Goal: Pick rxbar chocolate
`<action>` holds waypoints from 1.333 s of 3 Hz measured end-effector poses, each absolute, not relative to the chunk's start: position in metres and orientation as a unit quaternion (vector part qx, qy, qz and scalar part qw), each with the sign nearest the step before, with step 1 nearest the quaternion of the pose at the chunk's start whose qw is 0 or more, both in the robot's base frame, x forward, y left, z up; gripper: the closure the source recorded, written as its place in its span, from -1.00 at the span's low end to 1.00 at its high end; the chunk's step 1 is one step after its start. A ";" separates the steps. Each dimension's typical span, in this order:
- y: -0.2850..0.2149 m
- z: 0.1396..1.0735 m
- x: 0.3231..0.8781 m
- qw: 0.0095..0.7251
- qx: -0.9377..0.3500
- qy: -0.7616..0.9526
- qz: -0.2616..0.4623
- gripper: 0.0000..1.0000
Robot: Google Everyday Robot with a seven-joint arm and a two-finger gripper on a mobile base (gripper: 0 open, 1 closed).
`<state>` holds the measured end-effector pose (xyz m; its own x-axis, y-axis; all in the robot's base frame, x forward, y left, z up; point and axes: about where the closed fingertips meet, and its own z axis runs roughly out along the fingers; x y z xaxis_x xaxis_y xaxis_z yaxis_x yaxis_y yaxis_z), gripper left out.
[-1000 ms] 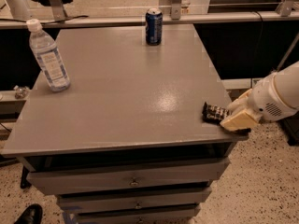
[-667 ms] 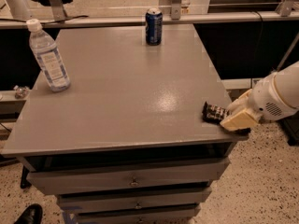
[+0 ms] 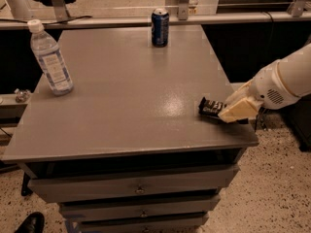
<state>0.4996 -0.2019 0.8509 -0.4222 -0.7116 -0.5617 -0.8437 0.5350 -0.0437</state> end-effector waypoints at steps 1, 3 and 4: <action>-0.174 0.884 0.524 0.308 -0.459 0.820 0.147 1.00; -0.127 0.967 0.561 0.412 -0.439 0.774 0.196 1.00; -0.123 0.973 0.561 0.418 -0.437 0.770 0.202 1.00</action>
Offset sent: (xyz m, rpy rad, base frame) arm 0.0745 0.0887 0.1295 0.3059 -0.2232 0.0129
